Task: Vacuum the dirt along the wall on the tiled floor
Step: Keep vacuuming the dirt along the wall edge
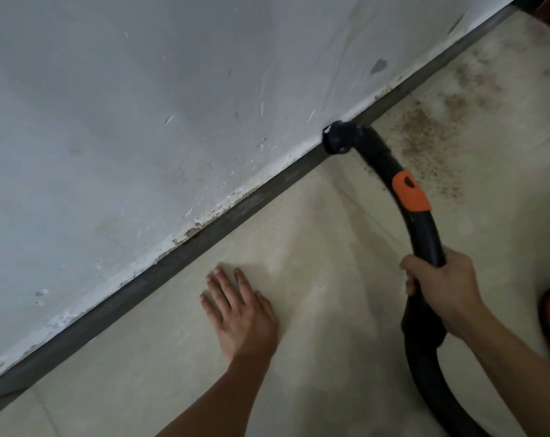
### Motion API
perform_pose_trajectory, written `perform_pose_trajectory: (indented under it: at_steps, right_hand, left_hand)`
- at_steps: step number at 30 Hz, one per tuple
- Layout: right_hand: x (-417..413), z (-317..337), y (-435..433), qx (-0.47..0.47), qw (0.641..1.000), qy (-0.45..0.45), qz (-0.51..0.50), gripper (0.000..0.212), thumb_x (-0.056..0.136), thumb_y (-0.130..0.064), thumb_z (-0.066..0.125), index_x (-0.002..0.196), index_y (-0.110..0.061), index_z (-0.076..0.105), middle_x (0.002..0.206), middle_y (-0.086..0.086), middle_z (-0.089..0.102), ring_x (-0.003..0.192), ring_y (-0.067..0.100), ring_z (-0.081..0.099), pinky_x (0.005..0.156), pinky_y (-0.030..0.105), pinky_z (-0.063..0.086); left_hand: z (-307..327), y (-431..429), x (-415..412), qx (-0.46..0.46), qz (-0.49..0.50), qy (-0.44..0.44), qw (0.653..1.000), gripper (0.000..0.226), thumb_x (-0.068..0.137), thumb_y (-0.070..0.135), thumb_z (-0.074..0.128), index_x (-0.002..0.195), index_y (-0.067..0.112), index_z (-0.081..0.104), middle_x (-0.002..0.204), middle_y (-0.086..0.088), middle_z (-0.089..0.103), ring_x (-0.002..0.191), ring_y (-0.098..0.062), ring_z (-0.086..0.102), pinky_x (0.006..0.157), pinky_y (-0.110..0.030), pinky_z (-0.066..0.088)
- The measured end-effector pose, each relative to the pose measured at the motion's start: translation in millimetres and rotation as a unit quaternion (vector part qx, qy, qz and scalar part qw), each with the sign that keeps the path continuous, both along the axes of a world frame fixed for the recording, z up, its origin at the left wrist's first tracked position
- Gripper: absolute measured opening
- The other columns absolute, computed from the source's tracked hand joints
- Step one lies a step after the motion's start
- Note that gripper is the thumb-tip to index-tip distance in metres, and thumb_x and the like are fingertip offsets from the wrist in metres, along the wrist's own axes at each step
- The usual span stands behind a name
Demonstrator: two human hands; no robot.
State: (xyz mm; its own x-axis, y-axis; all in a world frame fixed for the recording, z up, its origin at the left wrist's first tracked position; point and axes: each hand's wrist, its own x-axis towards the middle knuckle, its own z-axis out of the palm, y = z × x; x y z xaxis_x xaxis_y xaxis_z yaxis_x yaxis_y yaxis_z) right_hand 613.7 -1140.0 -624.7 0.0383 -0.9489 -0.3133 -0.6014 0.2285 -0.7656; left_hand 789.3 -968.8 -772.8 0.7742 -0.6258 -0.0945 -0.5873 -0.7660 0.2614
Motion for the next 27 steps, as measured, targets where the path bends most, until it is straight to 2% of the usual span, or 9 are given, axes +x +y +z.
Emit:
perform_pose_trajectory:
  at_steps: [4,7,10,15,19,22,25,27]
  right_hand:
    - [9,2,9,-0.002,1.0,-0.01,0.0,0.018,0.079,-0.004,0.071,0.07,-0.006,0.055,0.052,0.016,0.055,0.043,0.023,0.049,0.049,0.036,0.045]
    - [4,4,61,0.029,0.997,0.021,0.068,0.018,0.074,-0.005,0.072,0.067,-0.007,0.056,0.051,0.012,0.054,0.04,0.019,0.049,0.041,0.031,0.042]
    - [-7,3,60,0.028,0.993,0.049,0.099,0.019,0.076,-0.001,0.07,0.069,-0.01,0.056,0.05,0.007,0.054,0.039,0.014,0.049,0.04,0.026,0.041]
    - [-55,-3,17,-0.004,0.995,0.1,0.006,0.014,0.079,-0.007,0.071,0.072,-0.007,0.059,0.056,0.016,0.062,0.045,0.027,0.057,0.049,0.032,0.048]
    - [-112,-5,51,0.025,0.988,0.149,-0.018,0.013,0.078,-0.01,0.074,0.074,-0.011,0.061,0.055,0.014,0.062,0.048,0.028,0.059,0.048,0.031,0.046]
    - [-156,-11,81,0.062,0.977,0.201,-0.043,0.016,0.073,-0.015,0.077,0.072,-0.019,0.062,0.056,0.008,0.062,0.054,0.028,0.061,0.055,0.038,0.049]
    - [-187,-14,83,0.051,0.97,0.224,-0.079,0.017,0.074,-0.014,0.078,0.073,-0.017,0.061,0.059,0.01,0.063,0.06,0.029,0.061,0.06,0.04,0.049]
    - [-195,-16,69,0.041,0.971,0.206,-0.114,0.016,0.076,-0.013,0.076,0.075,-0.015,0.061,0.063,0.013,0.063,0.061,0.03,0.06,0.058,0.037,0.047]
  left_hand:
    - [0,0,1,0.005,0.0,0.007,1.0,0.06,0.095,0.032,0.029,0.145,-0.001,0.037,0.155,-0.029,0.021,0.144,-0.044,0.018,0.117,-0.058,0.011]
    - [2,2,2,0.011,0.001,0.016,1.0,0.061,0.095,0.033,0.026,0.146,0.0,0.034,0.156,-0.027,0.018,0.145,-0.043,0.015,0.117,-0.057,0.01]
    - [2,3,1,0.014,0.0,0.019,1.0,0.062,0.096,0.034,0.025,0.148,0.001,0.03,0.157,-0.026,0.015,0.146,-0.042,0.012,0.117,-0.057,0.009]
    - [3,3,1,0.034,0.006,0.02,0.999,0.064,0.096,0.037,0.019,0.15,0.002,0.025,0.158,-0.024,0.011,0.147,-0.04,0.008,0.118,-0.056,0.009]
    - [6,4,2,0.047,0.002,0.018,0.999,0.065,0.097,0.039,0.016,0.151,0.002,0.022,0.158,-0.025,0.009,0.147,-0.039,0.006,0.119,-0.056,0.006]
    - [12,3,-1,0.067,-0.001,0.021,0.998,0.063,0.098,0.037,0.018,0.151,0.004,0.022,0.159,-0.024,0.008,0.148,-0.039,0.003,0.119,-0.054,0.002]
    - [16,2,-2,0.05,0.009,0.017,0.999,0.06,0.096,0.032,0.025,0.148,0.004,0.032,0.157,-0.026,0.015,0.146,-0.042,0.009,0.119,-0.055,0.004]
    - [19,-1,0,0.035,-0.05,0.002,0.998,0.057,0.094,0.029,0.031,0.145,0.004,0.037,0.156,-0.027,0.02,0.145,-0.042,0.013,0.119,-0.054,0.008]
